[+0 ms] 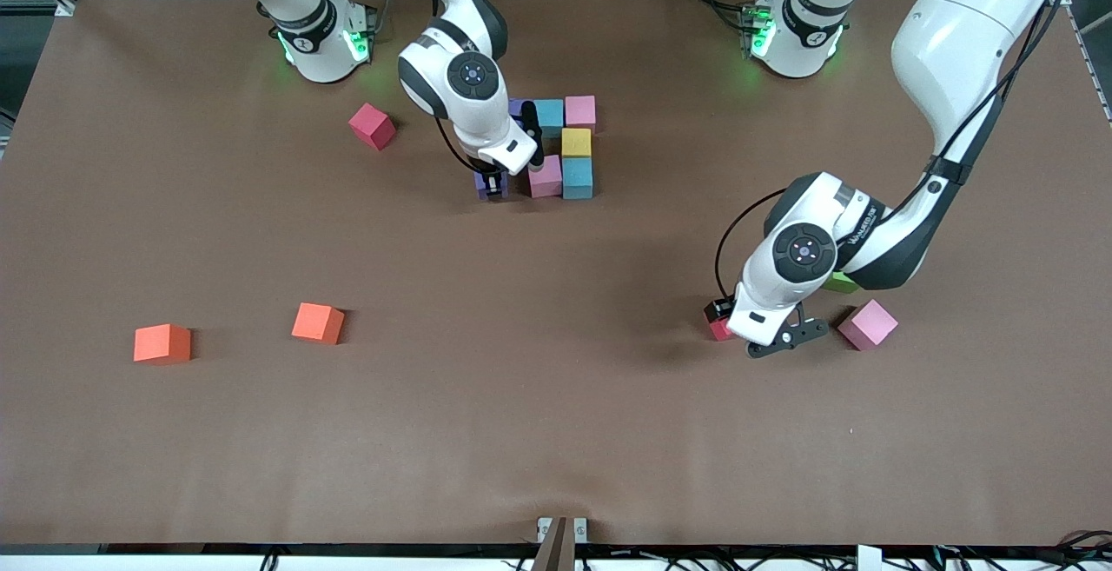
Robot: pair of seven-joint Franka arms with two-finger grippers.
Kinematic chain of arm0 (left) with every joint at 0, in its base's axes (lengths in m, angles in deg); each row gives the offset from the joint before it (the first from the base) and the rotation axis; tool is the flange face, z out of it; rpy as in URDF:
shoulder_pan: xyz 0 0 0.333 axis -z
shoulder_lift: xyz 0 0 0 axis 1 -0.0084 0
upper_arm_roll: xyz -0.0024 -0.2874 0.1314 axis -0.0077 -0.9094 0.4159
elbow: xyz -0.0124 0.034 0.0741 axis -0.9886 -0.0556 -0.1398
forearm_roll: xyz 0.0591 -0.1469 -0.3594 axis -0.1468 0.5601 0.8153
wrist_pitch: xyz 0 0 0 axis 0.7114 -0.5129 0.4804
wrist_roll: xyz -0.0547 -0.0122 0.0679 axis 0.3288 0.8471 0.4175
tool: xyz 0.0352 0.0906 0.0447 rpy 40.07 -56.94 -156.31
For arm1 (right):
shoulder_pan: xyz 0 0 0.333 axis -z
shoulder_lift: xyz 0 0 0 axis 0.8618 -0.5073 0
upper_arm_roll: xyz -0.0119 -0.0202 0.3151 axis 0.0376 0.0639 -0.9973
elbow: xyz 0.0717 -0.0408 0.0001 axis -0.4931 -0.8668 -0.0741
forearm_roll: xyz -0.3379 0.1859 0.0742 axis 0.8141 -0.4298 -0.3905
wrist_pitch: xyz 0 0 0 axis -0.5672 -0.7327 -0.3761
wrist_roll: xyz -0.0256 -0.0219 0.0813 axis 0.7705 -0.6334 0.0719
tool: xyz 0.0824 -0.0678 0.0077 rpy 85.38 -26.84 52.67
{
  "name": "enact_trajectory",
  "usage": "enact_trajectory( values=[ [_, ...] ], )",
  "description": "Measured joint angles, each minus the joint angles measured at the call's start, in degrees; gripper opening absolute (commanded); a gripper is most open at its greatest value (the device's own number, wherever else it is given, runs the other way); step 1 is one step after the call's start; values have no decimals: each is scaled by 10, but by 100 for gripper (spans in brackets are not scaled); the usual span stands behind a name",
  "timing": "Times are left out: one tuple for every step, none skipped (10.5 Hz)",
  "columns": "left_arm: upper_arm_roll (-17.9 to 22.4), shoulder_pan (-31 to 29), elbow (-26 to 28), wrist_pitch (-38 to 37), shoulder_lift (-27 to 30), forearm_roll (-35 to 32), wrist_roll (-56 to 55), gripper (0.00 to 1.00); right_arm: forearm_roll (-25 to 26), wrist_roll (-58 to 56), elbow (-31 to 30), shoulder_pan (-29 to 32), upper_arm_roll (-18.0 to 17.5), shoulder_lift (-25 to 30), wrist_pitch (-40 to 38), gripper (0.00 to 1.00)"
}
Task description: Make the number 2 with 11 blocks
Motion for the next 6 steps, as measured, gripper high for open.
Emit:
enact_trajectory(
  values=[
    [0,0,0,0,-4,0,0,100,-10,0,0,-2,0,-7,10,0],
    [0,0,0,4,-7,0,-4,100,-21,1,0,-5,0,-14,19,0],
    [0,0,0,10,-10,0,-14,100,-31,6,0,-8,0,-21,25,0],
    [0,0,0,17,-15,0,-28,100,-34,19,0,-13,0,-26,28,0],
    [0,0,0,25,-20,0,-39,100,-35,36,0,-19,0,-31,30,0],
    [0,0,0,33,-25,0,-49,100,-35,48,0,-24,0,-34,33,0]
  ],
)
